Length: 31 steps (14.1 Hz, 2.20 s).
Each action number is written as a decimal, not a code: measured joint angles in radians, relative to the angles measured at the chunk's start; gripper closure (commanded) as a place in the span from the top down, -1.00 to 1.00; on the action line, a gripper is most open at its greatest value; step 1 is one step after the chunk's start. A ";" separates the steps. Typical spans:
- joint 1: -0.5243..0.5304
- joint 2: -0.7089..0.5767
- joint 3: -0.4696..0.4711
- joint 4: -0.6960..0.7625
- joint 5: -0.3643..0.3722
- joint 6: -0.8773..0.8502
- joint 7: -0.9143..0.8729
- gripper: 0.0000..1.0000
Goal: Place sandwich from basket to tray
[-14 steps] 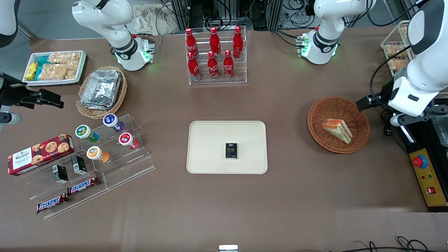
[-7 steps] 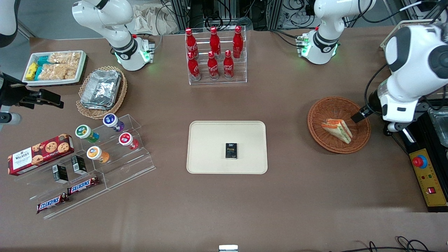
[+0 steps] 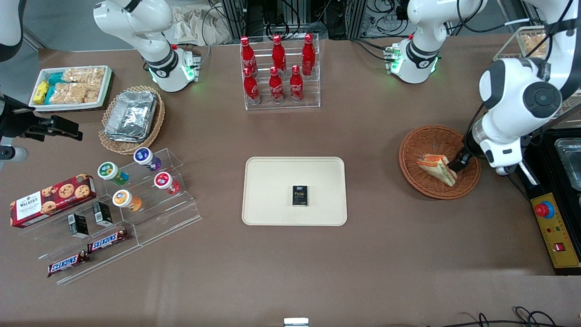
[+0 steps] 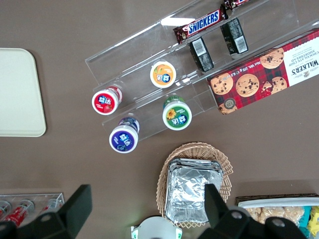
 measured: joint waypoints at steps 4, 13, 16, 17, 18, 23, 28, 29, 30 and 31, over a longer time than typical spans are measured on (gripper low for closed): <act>-0.001 0.075 -0.003 -0.008 0.000 0.091 -0.024 1.00; 0.002 0.123 0.000 -0.083 0.009 0.200 -0.026 1.00; 0.003 0.123 0.004 -0.112 0.014 0.226 -0.025 1.00; 0.003 0.123 0.004 -0.120 0.015 0.235 -0.024 1.00; 0.003 0.122 0.004 -0.124 0.016 0.238 -0.024 1.00; 0.004 0.090 0.005 -0.109 0.024 0.203 -0.024 1.00; 0.002 -0.068 -0.003 -0.002 0.045 -0.092 0.240 1.00; 0.001 -0.099 -0.003 0.033 0.045 -0.171 0.338 1.00; 0.001 -0.124 -0.003 0.073 0.045 -0.245 0.431 1.00; 0.000 -0.142 -0.005 0.120 0.044 -0.321 0.516 1.00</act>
